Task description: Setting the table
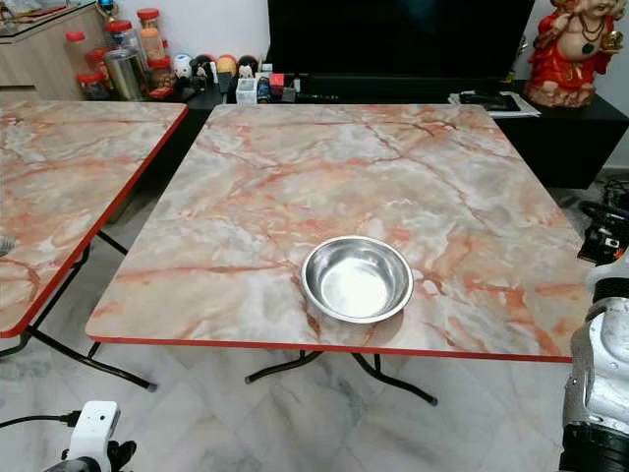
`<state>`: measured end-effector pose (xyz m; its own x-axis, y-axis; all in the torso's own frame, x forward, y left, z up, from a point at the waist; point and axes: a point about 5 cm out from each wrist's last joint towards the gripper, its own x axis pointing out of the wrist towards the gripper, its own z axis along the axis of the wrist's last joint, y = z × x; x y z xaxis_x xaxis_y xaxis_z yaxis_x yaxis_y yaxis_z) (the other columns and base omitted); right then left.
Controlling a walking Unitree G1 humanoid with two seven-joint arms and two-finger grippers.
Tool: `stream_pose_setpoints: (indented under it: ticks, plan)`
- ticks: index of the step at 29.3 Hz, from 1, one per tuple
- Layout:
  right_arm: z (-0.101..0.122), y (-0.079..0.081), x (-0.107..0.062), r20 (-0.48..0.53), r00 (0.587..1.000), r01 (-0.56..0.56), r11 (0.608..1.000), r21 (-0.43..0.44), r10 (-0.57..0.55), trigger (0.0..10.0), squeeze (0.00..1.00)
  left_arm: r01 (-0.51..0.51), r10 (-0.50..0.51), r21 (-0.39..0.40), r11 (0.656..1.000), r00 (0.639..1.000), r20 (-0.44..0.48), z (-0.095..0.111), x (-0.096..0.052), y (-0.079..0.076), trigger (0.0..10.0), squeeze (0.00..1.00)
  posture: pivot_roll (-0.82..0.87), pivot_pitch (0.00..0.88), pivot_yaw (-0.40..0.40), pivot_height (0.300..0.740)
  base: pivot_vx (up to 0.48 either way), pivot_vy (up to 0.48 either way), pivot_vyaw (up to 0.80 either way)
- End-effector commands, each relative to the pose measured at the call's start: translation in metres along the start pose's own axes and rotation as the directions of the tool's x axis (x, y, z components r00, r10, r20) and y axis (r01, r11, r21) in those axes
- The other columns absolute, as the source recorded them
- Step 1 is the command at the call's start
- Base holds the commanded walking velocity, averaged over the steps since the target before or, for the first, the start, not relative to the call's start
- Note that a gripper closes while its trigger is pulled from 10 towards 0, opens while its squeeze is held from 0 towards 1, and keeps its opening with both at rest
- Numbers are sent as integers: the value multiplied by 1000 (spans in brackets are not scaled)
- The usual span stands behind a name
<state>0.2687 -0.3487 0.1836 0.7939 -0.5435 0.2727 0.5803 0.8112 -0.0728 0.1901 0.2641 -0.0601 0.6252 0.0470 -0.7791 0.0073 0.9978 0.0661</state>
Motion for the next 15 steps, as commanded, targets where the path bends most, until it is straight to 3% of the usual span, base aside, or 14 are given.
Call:
stream_pose_setpoints:
  ticks: [1,9,15]
  plan:
    - [-8,-4,-3,-41,998,41,999,-27,-42,10000,0,-19,20,-7,1000,1000,10,2,-1,4,10000,0,-55,0,33,736,0,0,0]
    - [-24,-31,-18,-97,975,184,972,-144,-198,10000,0,-19,19,-4,1000,1000,8,3,0,4,10000,0,-66,0,39,736,0,0,0]
    - [-45,-51,-39,-175,916,314,917,-245,-360,10000,0,-14,14,-2,1000,1000,10,4,0,3,10000,0,-70,0,38,736,0,0,0]
